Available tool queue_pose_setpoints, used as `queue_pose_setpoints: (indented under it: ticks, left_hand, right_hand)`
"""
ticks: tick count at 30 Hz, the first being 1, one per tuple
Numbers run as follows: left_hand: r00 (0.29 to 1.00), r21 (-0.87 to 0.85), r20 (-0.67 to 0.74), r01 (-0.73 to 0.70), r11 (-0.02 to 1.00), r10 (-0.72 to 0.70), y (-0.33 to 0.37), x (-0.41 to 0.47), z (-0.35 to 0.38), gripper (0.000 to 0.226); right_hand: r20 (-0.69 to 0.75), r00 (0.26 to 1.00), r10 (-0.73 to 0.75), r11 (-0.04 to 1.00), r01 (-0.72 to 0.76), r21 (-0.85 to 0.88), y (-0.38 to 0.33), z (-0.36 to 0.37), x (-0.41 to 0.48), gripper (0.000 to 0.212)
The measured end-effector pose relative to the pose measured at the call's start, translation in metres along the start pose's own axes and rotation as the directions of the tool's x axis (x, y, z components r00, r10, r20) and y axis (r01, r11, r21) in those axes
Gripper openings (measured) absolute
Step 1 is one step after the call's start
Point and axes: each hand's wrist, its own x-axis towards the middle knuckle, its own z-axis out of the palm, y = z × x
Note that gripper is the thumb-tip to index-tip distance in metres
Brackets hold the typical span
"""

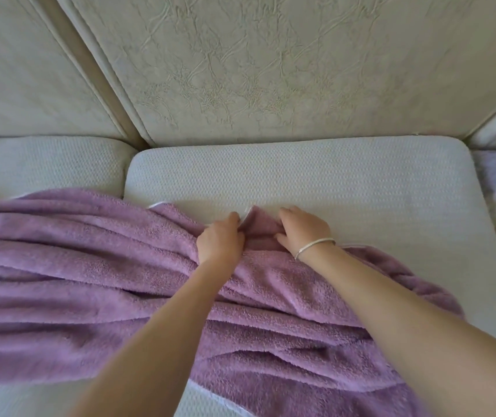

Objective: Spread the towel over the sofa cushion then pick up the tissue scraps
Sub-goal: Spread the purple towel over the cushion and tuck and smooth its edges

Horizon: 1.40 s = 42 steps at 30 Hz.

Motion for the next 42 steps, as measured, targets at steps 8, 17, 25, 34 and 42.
queue_pose_setpoints:
  ticks: [8, 17, 25, 34, 42]
  left_hand:
    - [0.973, -0.154, -0.196, -0.151, 0.976, 0.120, 0.059, 0.020, -0.032, 0.023]
    - [0.912, -0.150, -0.089, -0.410, 0.900, 0.400, 0.160, 0.068, -0.050, 0.059]
    - [0.884, -0.104, -0.012, -0.465, 0.879, 0.467, 0.236, 0.078, -0.051, 0.061]
    - [0.897, 0.015, 0.159, -0.421, 0.907, 0.413, 0.225, 0.097, 0.008, 0.087]
    - [0.897, -0.129, 0.144, -0.401, 0.907, 0.418, 0.218, 0.125, 0.023, 0.099]
  right_hand:
    - [-0.209, 0.965, 0.161, 0.985, -0.144, 0.093, 0.036, -0.039, 0.004, 0.031]
    - [-0.398, 0.857, 0.326, 0.945, -0.298, 0.133, 0.115, -0.120, 0.023, 0.027]
    - [-0.455, 0.804, 0.383, 0.918, -0.385, 0.092, 0.187, -0.135, 0.023, 0.027]
    - [-0.077, 0.956, 0.284, 0.913, -0.245, 0.327, 0.203, -0.074, 0.049, 0.015]
    - [-0.084, 0.919, 0.385, 0.726, -0.246, 0.642, 0.223, -0.067, 0.071, 0.049]
